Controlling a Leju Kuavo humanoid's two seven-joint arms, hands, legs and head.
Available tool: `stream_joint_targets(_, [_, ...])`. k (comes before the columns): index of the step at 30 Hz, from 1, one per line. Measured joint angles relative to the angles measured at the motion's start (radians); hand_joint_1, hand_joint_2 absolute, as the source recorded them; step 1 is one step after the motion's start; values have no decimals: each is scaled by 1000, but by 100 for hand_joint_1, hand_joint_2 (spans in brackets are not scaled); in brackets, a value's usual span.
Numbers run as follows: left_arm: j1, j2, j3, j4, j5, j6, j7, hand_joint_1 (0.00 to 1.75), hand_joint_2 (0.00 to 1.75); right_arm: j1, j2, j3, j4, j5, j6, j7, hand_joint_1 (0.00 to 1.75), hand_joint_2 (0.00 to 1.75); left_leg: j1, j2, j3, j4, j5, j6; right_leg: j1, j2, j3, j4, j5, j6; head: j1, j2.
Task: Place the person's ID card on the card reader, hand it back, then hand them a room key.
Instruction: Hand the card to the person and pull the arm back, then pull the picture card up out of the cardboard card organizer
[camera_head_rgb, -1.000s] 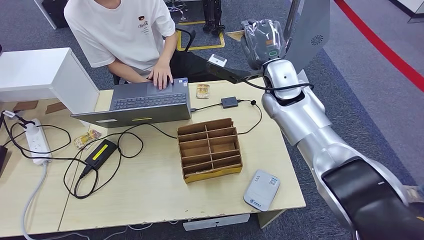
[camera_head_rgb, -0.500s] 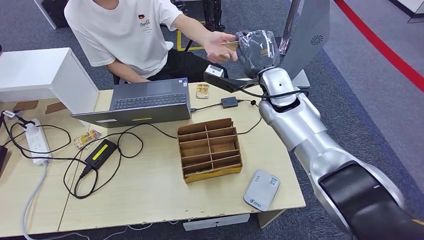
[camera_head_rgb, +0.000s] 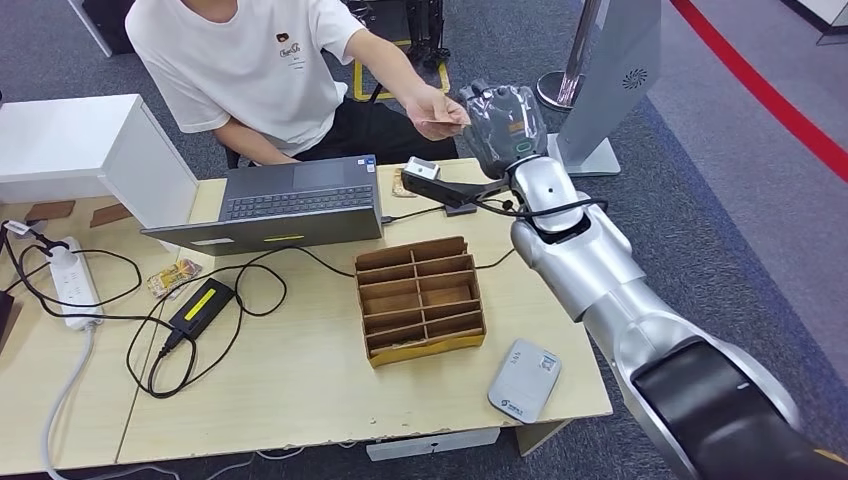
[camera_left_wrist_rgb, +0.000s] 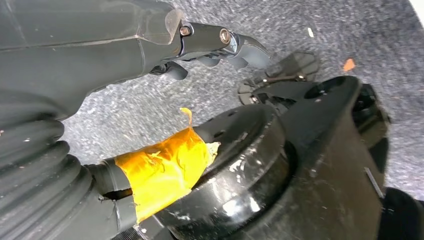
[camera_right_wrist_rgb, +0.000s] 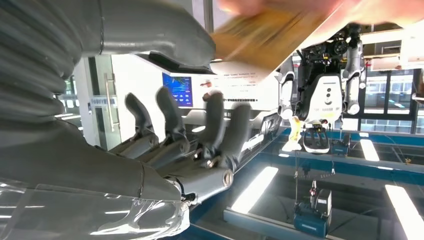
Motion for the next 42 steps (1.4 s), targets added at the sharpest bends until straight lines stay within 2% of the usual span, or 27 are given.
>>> stream_joint_targets(9, [0,-4,12,0,-10,31,15,0,175,49,-18,-22,-47,-21,-32,-24,0,175,0,1,0,0,0,0,0,0,0,0,0,0,0,0])
stream_joint_targets(18, [2,-5,13,0,-12,51,29,0,175,207,-92,-76,-233,-56,-88,-70,0,175,0,1,0,0,-1,0,0,0,0,-1,0,0,0,0])
stream_joint_targets(25, [3,-6,17,0,-10,56,38,0,175,284,-134,-115,-338,-86,-109,-103,0,175,0,1,1,0,-1,0,0,0,0,-1,0,0,0,0])
stream_joint_targets(30, [6,-11,36,0,1,67,47,0,175,436,-195,-174,-506,-115,-149,-155,0,175,0,-1,0,0,-2,1,0,-1,1,-2,-1,1,0,0])
stream_joint_targets(34, [8,-16,56,0,16,74,54,0,175,607,-238,-233,-678,-128,-169,-209,0,175,0,-1,0,0,-4,2,0,-1,1,-2,-3,2,0,0])
stream_joint_targets(42, [9,-28,102,0,38,91,59,0,175,968,-258,-263,-957,-112,-245,-295,0,175,0,-1,1,-1,-7,1,0,-2,2,-2,-6,1,0,0])
